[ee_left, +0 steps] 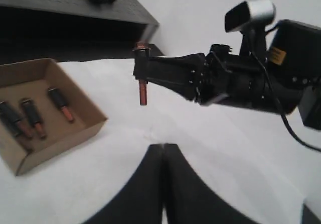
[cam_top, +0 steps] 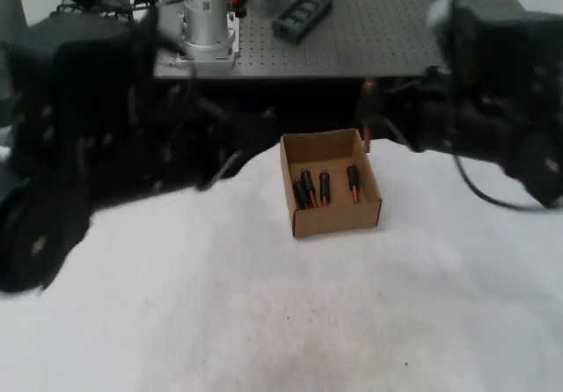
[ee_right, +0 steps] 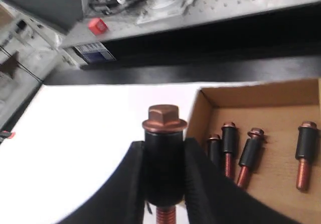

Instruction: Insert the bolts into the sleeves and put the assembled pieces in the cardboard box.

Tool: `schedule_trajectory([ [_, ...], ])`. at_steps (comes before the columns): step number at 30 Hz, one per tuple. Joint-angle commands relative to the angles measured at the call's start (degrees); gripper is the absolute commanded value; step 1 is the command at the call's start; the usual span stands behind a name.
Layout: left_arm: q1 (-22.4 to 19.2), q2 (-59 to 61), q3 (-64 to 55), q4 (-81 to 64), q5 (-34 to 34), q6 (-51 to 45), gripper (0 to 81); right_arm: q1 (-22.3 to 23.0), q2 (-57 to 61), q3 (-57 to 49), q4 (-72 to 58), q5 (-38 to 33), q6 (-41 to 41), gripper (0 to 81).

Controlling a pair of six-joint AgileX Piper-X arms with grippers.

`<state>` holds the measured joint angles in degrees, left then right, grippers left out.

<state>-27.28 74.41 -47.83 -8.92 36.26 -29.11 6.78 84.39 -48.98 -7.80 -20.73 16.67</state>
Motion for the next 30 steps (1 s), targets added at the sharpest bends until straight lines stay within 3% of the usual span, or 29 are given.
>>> schedule_trajectory([
  [1,1.7,-11.5,10.6,7.3,-14.1,8.1,0.7,1.4,12.9,-13.4,8.3,2.9,-3.1,4.5],
  [8,1.7,-25.4,19.1,21.7,-29.3,10.3,0.7,3.8,28.3,-28.6,21.2,11.4,-9.7,4.5],
  [16,1.7,-36.3,28.4,25.9,-34.2,9.6,0.7,4.2,34.3,-33.4,25.1,15.4,-9.8,1.4],
  [21,1.7,-40.6,32.4,26.2,-39.1,7.1,0.7,3.7,32.9,-33.4,24.2,13.9,-9.8,35.1],
  [22,1.7,-41.3,33.0,26.2,-40.1,7.1,0.7,3.5,32.0,-33.4,24.4,13.1,-9.8,36.4],
  [26,1.7,-44.1,33.6,28.8,-42.9,7.2,0.7,2.7,24.9,-31.3,26.5,9.7,-10.0,20.9],
  [30,1.7,-47.0,33.7,34.2,-43.8,6.8,0.7,2.1,11.9,-19.9,26.2,9.4,-12.4,0.1],
])
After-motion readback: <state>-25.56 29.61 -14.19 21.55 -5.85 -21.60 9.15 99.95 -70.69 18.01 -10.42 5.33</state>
